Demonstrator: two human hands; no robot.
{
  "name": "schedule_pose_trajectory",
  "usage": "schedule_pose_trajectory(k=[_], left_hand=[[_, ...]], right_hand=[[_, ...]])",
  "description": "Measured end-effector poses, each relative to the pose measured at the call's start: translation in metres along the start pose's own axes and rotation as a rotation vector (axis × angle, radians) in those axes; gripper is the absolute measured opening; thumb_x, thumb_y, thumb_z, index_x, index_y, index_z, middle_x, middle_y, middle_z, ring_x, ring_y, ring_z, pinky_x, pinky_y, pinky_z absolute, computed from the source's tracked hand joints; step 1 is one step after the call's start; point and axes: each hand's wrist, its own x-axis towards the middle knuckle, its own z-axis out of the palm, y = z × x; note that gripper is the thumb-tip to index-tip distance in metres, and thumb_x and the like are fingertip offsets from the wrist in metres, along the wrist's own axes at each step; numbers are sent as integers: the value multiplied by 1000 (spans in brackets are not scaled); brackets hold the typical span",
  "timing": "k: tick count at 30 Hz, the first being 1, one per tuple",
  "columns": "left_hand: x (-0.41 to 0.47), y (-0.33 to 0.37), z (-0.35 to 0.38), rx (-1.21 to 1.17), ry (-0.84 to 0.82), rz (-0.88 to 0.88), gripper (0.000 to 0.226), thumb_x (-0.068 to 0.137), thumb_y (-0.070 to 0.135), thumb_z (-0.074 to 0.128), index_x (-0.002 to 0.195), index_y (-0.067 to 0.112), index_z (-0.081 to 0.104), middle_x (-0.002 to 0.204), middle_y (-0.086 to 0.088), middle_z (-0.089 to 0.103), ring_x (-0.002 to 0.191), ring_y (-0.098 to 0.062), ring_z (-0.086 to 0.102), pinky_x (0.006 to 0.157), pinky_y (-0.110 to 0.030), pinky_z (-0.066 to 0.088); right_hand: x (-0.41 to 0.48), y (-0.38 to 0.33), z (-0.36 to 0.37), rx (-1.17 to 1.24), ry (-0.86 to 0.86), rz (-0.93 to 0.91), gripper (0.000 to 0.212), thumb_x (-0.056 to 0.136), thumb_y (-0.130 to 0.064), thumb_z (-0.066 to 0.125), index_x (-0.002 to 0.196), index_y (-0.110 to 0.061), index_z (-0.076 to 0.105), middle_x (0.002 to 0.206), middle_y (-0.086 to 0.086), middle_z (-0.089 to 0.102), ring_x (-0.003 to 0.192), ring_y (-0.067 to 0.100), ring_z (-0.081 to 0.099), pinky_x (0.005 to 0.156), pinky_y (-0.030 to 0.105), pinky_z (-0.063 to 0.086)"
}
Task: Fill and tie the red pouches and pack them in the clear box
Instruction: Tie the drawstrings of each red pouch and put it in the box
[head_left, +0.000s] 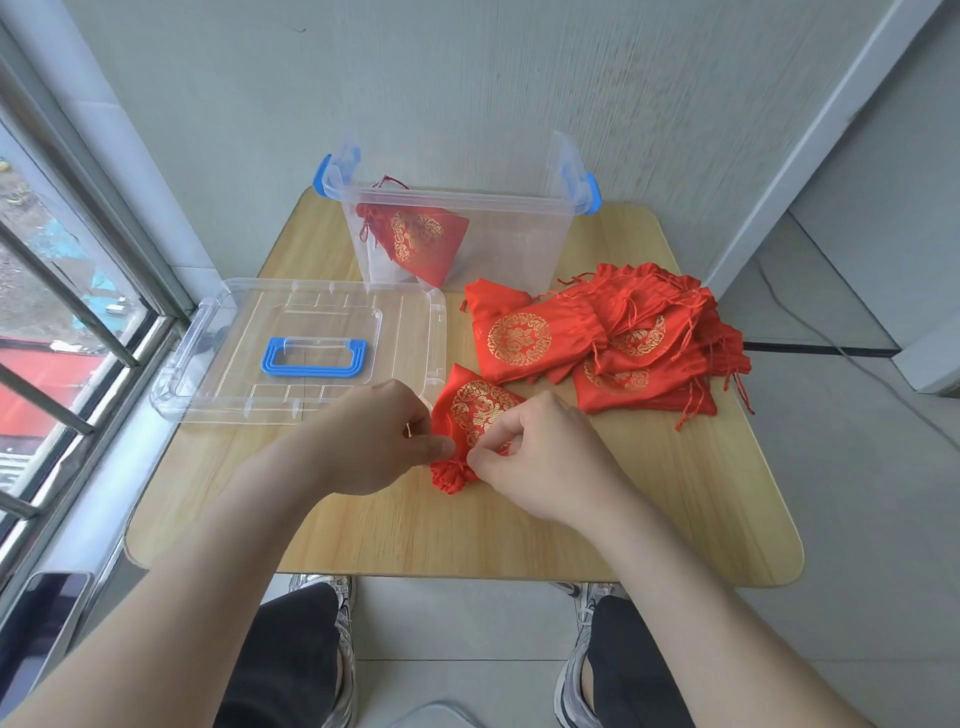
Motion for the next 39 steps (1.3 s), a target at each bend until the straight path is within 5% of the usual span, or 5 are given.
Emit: schedule_pose_trajectory(k=[17, 22, 27, 33, 39], left_hand=[[-4, 22, 7, -313, 146, 104, 35, 107, 41, 54, 87, 12, 56, 69, 9, 51, 64, -10, 43, 59, -25, 35], [1, 25, 11, -516, 267, 92, 34, 106, 40, 58, 83, 15, 59, 58, 19, 58, 54, -2, 48, 54, -15, 38], [0, 34, 6, -869, 228, 105, 35, 106, 36, 60, 84, 9, 62, 84, 3, 79, 57, -8, 46, 65, -31, 43], [6, 30, 3, -939, 198, 31, 47, 113, 37, 46, 86, 3, 63, 58, 5, 43, 52, -11, 37, 62, -30, 36], [6, 32, 0, -862, 222, 32, 35, 113, 27, 47, 90, 5, 62, 58, 9, 49, 58, -11, 42, 67, -35, 41]], right_hand=[[6, -9, 3, -99, 100, -51, 14, 79, -36, 82, 80, -39, 68, 66, -13, 55, 70, 12, 58, 51, 28, 36], [11, -6, 5, -19, 258, -94, 19, 79, -33, 79, 95, -33, 68, 70, -9, 64, 75, 17, 65, 62, 36, 52], [15, -5, -2, 129, 324, -137, 21, 78, -24, 82, 90, -30, 66, 56, -10, 57, 56, 8, 56, 55, 31, 47], [18, -9, -17, 177, 383, -263, 21, 81, -10, 70, 91, -28, 74, 46, -11, 42, 47, 12, 47, 53, 23, 38], [22, -17, -19, 247, 355, -409, 11, 93, -19, 76, 98, -25, 84, 46, -11, 35, 45, 9, 38, 53, 23, 39]])
